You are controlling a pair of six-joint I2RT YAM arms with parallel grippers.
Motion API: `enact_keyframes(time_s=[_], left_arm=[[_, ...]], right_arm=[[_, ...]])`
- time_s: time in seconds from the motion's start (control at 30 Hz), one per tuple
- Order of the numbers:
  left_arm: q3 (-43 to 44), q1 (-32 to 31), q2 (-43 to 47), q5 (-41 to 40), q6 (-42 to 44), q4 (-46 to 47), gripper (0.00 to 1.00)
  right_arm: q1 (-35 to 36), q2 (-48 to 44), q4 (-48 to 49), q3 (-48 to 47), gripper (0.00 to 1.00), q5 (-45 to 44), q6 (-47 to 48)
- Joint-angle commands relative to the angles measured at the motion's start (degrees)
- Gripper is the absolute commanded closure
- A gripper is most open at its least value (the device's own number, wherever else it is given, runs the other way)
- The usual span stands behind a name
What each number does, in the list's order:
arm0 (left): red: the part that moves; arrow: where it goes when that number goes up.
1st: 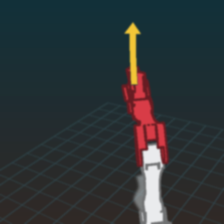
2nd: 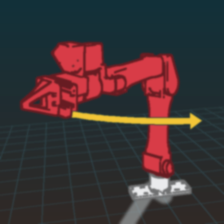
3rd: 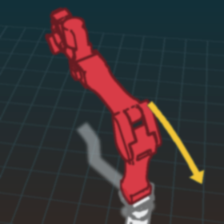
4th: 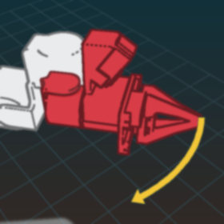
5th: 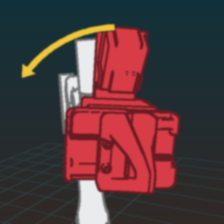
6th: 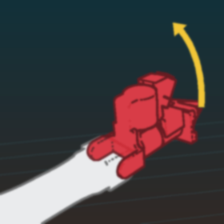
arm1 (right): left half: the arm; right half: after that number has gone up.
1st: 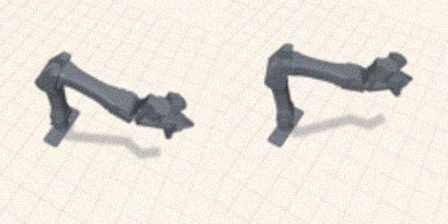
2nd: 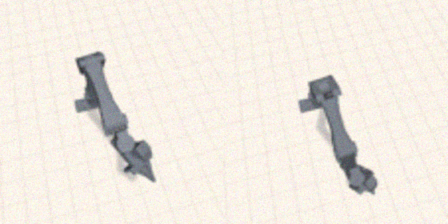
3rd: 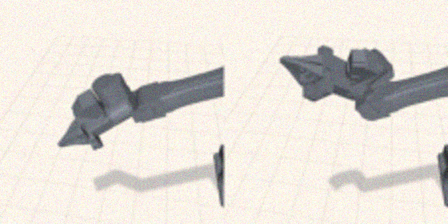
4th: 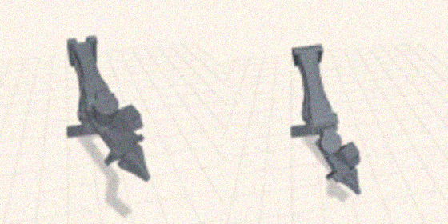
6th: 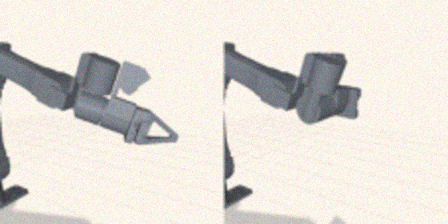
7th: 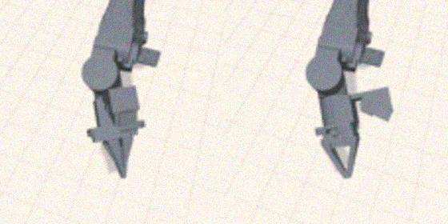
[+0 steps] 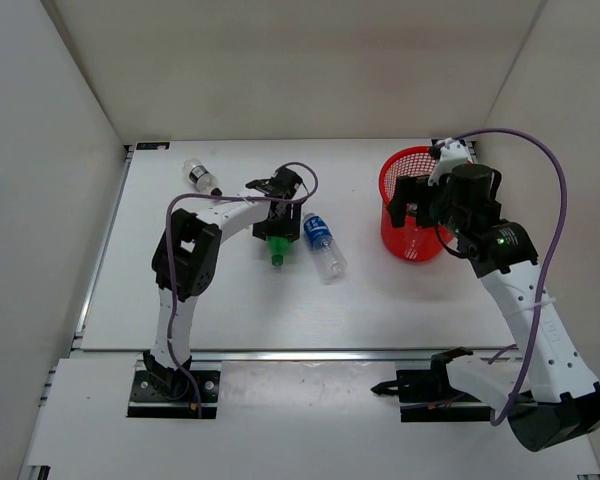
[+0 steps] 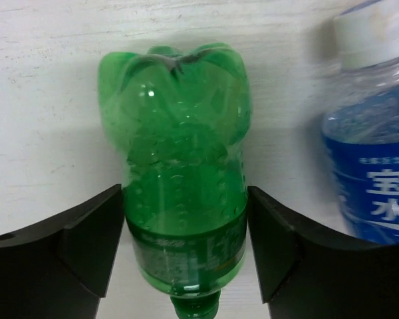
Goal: Put the plastic bottles in the bin
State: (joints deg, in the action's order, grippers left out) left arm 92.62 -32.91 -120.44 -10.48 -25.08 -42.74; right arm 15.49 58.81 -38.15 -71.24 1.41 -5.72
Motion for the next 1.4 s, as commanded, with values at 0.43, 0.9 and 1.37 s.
enact_keyframes(time_s=[0.43, 0.9, 1.37], left_arm=[[3.4, 0.9, 18.3, 3.6, 2.9, 5.2, 0.68], [49.1, -11.0, -3.1, 18.4, -1.8, 16.4, 0.64], [47.8, -20.1, -13.6, 9.1, -5.2, 40.6, 0.43]], right_arm=[[2.4, -5.5, 0.9, 0.4, 0.01, -7.7, 3.0], [-13.5, -21.4, -0.7, 5.6, 0.01, -10.5, 3.3], [2.0, -24.7, 5.8, 9.5, 0.01, -20.8, 1.2]])
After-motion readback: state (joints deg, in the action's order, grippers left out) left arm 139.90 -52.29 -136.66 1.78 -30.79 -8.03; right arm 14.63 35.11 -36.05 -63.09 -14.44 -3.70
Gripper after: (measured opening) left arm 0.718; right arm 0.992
